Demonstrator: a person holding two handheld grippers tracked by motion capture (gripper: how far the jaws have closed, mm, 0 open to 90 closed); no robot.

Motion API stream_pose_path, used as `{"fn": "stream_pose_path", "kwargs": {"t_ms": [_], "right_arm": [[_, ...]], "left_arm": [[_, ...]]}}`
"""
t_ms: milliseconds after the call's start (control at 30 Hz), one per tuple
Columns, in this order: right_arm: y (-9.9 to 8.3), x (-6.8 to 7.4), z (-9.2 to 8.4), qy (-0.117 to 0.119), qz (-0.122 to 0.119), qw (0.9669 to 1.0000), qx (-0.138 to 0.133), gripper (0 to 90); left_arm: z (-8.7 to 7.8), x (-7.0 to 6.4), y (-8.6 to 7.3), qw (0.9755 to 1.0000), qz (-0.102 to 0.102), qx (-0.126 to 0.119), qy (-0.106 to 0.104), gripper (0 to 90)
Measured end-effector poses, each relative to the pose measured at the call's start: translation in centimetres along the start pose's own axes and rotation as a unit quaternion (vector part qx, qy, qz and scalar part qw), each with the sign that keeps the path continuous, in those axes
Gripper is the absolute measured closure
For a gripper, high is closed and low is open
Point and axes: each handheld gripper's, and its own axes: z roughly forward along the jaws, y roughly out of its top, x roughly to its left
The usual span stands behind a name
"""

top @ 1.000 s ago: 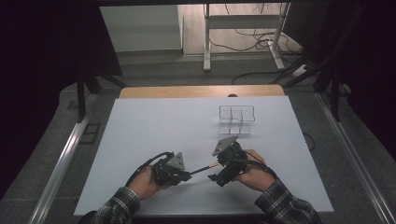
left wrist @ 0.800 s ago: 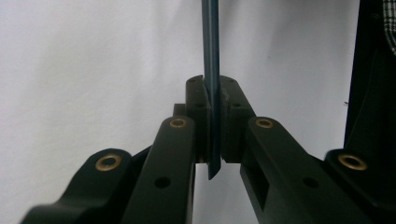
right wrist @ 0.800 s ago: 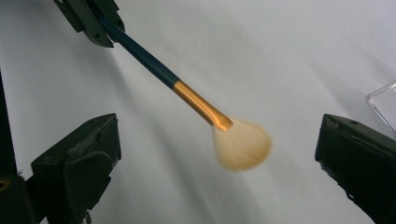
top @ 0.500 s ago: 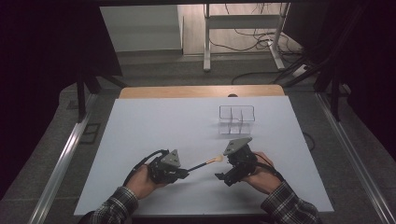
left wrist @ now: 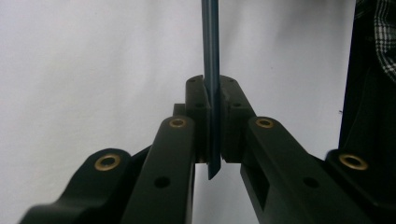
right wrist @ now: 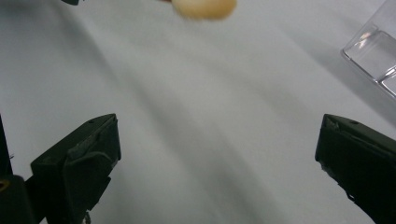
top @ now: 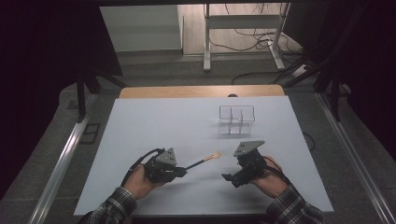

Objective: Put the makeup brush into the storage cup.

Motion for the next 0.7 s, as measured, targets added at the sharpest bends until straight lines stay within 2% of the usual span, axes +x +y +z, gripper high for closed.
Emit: {"fn": "stream_pose_path", "kwargs": {"t_ms": [167, 200, 500, 700], "right_arm": [[-0.49, -0.19, -0.19, 0.001, 0.01, 0.9999, -0.01, 0.0], [-0.57, -0.21, -0.25, 0.0, 0.013, 0.9999, -0.011, 0.0], [-0.84, -0.28, -0.26, 0.006, 0.028, 0.9993, -0.024, 0.0], [-0.6, -0.28, -0.32, 0.016, 0.04, 0.9977, -0.052, 0.0]], "left_arm": [[-0.41, 0.01, -0.18, 0.9998, -0.012, -0.016, 0.001, 84.7], [-0.35, -0.09, -0.25, 0.9993, -0.024, -0.029, -0.001, 84.8], [-0.54, 0.2, -0.54, 0.998, -0.035, -0.05, -0.016, 84.7], [-0.63, 0.28, -0.63, 0.9964, -0.043, -0.069, -0.025, 84.7]]}}
